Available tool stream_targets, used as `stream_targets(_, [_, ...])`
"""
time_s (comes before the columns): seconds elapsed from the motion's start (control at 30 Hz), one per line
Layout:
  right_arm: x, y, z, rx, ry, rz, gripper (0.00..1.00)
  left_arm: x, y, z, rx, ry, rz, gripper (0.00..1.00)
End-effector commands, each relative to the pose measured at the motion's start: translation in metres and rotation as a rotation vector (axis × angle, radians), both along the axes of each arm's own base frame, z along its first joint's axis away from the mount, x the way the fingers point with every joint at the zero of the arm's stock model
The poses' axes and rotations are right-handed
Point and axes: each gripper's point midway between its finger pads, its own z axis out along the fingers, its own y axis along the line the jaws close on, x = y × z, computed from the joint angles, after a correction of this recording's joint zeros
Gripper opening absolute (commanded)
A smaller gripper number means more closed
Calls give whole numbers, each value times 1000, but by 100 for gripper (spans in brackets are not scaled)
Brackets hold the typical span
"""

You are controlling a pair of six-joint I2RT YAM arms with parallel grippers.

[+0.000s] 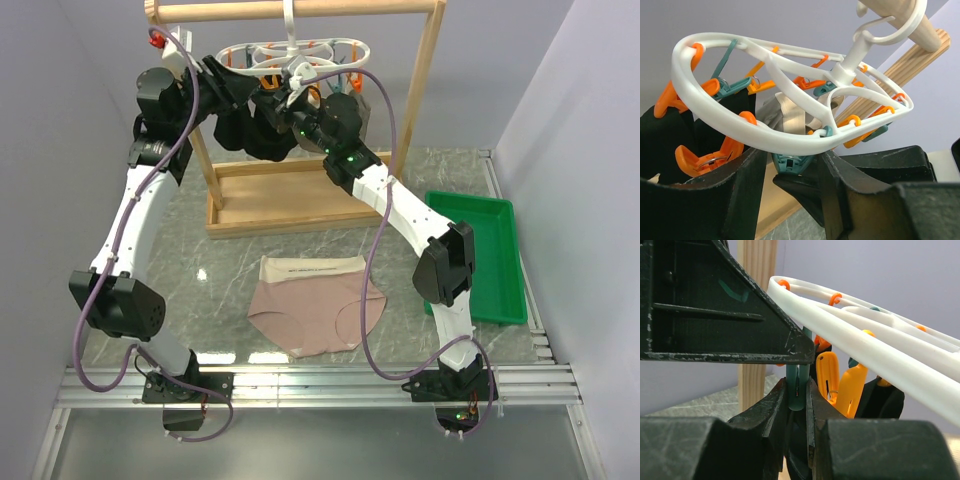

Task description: Clip the underwear to the hanger

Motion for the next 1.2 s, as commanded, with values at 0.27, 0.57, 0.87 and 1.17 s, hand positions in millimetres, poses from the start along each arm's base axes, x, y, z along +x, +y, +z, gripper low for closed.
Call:
stream_targets(0.27, [-31,1,36,29,-77,69,0,0,3,42,-66,-115,19,44])
stream_targets(0.57, [-32,2,31,23,-70,75,0,-6,6,52,-89,-148,27,46])
stream_targets(0.87, [-34,2,30,17,-71,76,0,-7,6,54,-105,-153,31,48])
stream_targets(1.17, [-33,3,25,9,-65,79,0,-8,6,57,-110,-169,28,28])
